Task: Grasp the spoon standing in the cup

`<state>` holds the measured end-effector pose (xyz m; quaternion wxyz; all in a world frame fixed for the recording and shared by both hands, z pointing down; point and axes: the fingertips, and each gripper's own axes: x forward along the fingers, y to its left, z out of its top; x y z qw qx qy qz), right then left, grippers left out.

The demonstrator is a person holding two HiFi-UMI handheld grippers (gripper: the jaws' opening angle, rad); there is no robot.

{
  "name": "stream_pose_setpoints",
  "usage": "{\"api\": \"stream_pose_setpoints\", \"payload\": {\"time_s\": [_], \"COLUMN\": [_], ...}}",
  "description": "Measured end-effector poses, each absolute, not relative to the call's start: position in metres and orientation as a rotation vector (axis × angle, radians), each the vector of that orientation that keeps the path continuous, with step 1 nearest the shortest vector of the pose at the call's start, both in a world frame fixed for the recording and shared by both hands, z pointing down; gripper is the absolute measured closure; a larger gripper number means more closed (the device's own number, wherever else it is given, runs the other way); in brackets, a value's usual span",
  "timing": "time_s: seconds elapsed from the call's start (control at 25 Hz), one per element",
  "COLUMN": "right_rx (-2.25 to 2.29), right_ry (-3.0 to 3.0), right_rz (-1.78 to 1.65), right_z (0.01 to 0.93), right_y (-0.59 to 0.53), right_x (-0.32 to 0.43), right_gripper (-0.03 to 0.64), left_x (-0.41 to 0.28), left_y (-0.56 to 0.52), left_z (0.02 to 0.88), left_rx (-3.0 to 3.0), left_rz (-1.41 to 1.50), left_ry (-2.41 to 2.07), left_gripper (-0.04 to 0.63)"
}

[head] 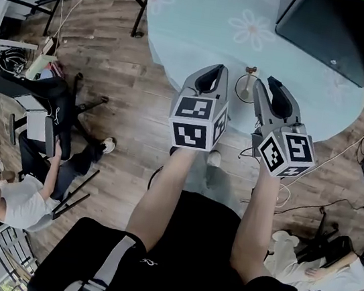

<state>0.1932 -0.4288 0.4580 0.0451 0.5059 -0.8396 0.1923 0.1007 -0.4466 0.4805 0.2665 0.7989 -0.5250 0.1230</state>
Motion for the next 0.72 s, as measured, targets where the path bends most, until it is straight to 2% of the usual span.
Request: {"api": "stream_pose_setpoints", "payload": {"time_s": [0.12,0.2,0.52,0.6,0.72], "right_rx": [1.536,1.525,1.484,1.469,1.457], "right_ry": [-2.542,-2.530,-2.414,-2.372,-2.337], "right_rz": [0.627,0.645,0.650,0.649,0.635], "right_z": [0.471,0.478,0.508,0.517,0.524], "right_y": [-0.434,-0.437,-0.447,-0.451,-0.456], "right_x": [0.190,0.187,0.179,0.177,0.174], "right_gripper": [0.477,0.438,0.434,0.397,0.397], "left_x": [0.098,0.096,0.094,0.092,0.090], "left_y": [-0.451,-0.453,-0.458,-0.460,-0.464], "left_z": [0.488,0.492,0.509,0.514,0.520], "left_rx": [2.134,2.125,2.095,2.087,2.077], "left_rz": [0.328,0.327,0.353,0.362,0.369], "left_ry": [-1.404,-1.404,-1.388,-1.383,-1.379], "left_gripper": [0.595,0.595,0.595,0.595,0.595]}}
